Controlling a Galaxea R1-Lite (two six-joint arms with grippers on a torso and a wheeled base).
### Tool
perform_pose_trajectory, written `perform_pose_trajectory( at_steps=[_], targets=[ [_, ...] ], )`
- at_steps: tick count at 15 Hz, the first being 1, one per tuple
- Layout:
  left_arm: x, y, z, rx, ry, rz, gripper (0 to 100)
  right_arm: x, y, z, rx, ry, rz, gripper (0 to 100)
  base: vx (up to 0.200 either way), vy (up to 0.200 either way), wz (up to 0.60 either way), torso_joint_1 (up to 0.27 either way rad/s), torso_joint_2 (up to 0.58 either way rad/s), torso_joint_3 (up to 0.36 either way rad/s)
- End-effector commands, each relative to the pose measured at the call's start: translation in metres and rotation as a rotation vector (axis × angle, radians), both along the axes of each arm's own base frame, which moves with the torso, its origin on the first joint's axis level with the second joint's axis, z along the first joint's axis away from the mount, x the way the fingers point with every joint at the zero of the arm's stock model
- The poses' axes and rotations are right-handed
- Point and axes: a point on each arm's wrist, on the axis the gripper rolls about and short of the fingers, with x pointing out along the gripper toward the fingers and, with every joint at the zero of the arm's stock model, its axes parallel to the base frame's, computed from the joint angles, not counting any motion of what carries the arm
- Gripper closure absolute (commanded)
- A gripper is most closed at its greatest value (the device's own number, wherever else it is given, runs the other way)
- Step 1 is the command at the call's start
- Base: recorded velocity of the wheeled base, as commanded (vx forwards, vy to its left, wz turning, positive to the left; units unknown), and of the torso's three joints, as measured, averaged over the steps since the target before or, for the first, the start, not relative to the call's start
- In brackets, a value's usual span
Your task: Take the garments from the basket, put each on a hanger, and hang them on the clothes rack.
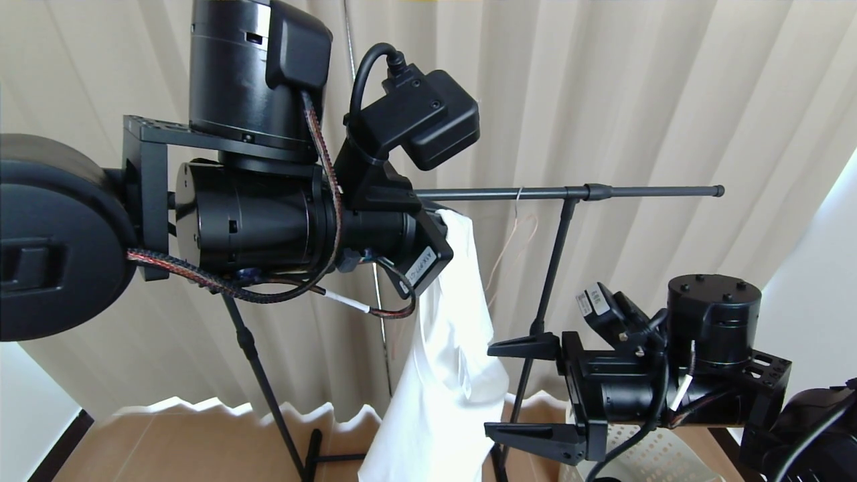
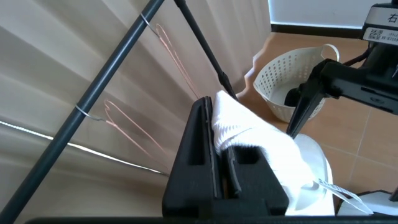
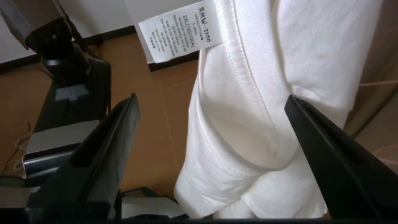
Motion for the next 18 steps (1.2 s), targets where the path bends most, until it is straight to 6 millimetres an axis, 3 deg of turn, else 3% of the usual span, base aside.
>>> perform_pose_trajectory(
  at_steps=[1, 7, 14, 18],
  targets=[
    [0.0, 0.0, 0.0, -0.001, -0.001, 0.0, 100, 0.003, 0.0, 0.001, 0.015, -0.001, -0.009, 0, 0.0, 0.0, 0.0, 0.0, 0.0, 0.0],
    [0.0, 0.0, -0.001, 0.002, 0.001, 0.0, 100, 0.007, 0.002, -0.003, 0.052, 0.021, -0.027, 0, 0.0, 0.0, 0.0, 0.0, 0.0, 0.0],
    [0.001, 0.0, 0.0, 0.0, -0.002, 0.011, 100, -0.017, 0.005, 0.01, 0.07, -0.007, 0.039, 0, 0.0, 0.0, 0.0, 0.0, 0.0, 0.0],
    [0.001, 0.0, 0.0, -0.001, -0.003, 0.011, 100, -0.012, 0.014, 0.003, 0.058, 0.025, 0.029, 0, 0.0, 0.0, 0.0, 0.0, 0.0, 0.0]
  ],
)
